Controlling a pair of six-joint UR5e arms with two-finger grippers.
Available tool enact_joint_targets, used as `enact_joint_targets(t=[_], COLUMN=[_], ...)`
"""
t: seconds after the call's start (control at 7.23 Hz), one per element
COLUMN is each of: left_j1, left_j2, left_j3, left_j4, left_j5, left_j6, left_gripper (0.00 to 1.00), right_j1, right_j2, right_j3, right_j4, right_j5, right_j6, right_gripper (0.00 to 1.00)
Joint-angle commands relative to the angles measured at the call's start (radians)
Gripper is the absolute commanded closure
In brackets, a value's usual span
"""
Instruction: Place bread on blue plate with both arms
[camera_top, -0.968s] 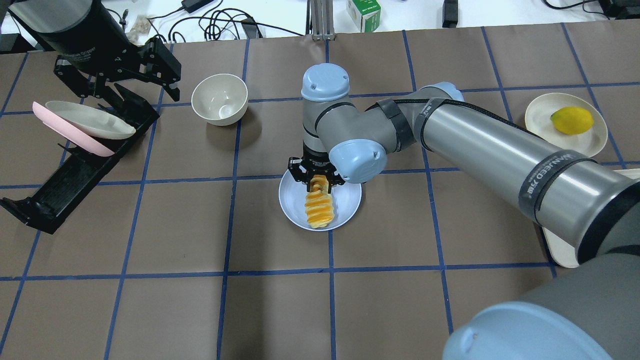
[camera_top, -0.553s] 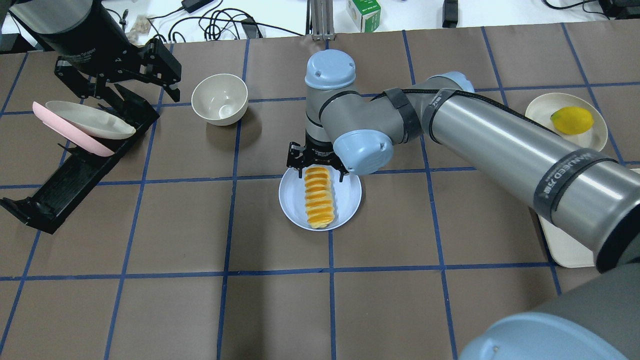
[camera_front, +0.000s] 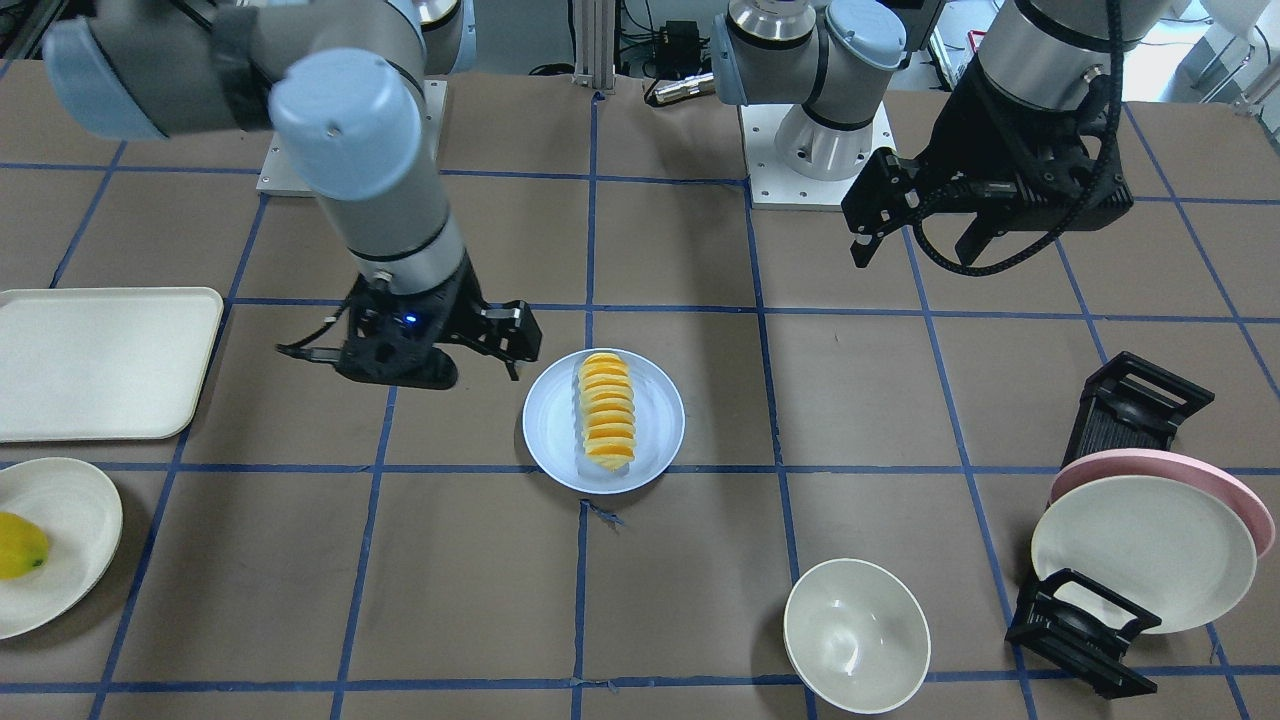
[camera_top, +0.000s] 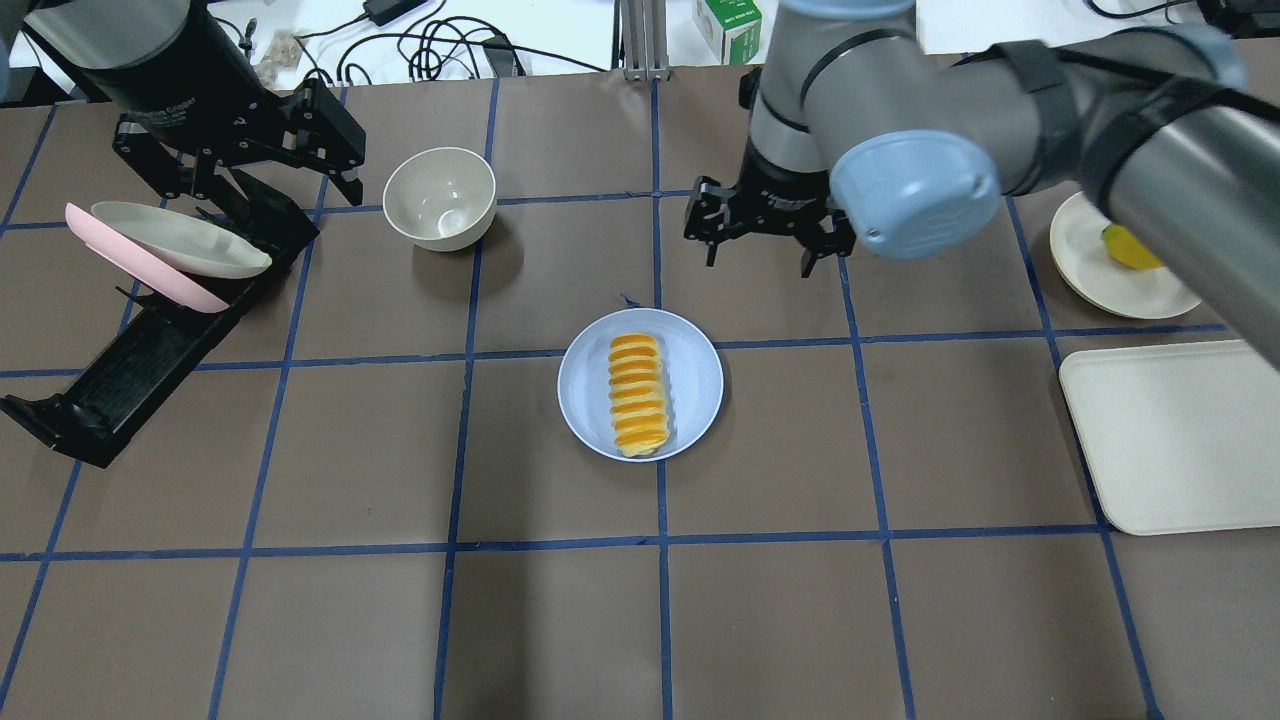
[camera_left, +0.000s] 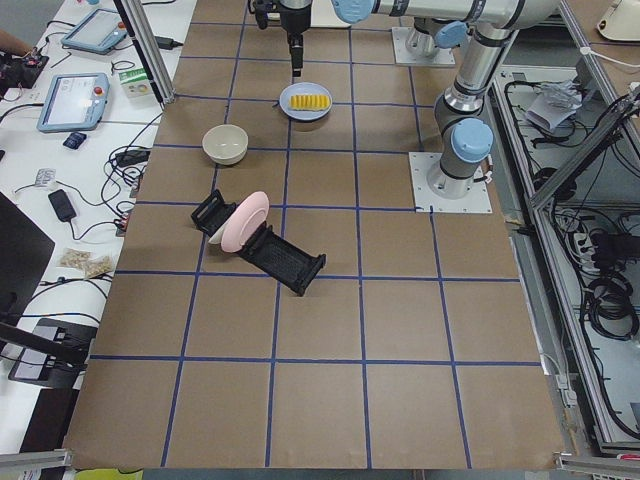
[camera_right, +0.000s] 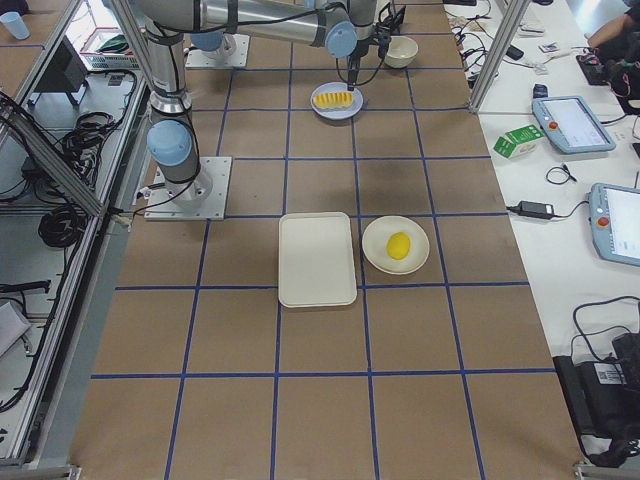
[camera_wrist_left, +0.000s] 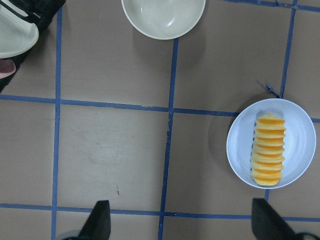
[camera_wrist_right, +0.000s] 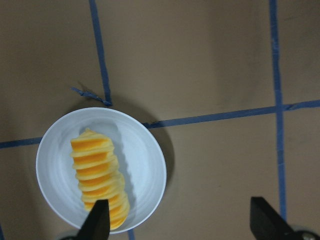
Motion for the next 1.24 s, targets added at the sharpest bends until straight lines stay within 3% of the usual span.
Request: enact_joint_targets(t=[0.0, 0.14, 0.28, 0.69, 1.11], left_j1=[-0.001, -0.001, -0.001, -0.001, -0.016], left_j2=[-0.001, 0.004, 0.004, 0.002, -0.014], left_j3=[-0.001, -0.001, -0.001, -0.001, 0.004], left_j4=[0.000, -0.002, -0.002, -0.002, 0.029], left_j5=[0.000, 0.000, 0.001, 0.001, 0.061], left_j6=[0.000, 0.000, 0.000, 0.000, -0.002], left_gripper=[0.00, 0.00, 0.00, 0.00, 0.00], right_j1=[-0.114, -0.145, -0.162, -0.158, -0.153], right_j2=[-0.112, -0.137, -0.149, -0.179, -0.179], right_j3=[-0.048, -0.061, -0.062, -0.053, -0.052], right_j4=[0.179, 0.227, 0.246, 0.252, 0.256], right_j5=[-0.044, -0.137, -0.144, -0.099, -0.096], right_j6=[-0.098, -0.098, -0.100, -0.100, -0.102], right_gripper=[0.00, 0.00, 0.00, 0.00, 0.00])
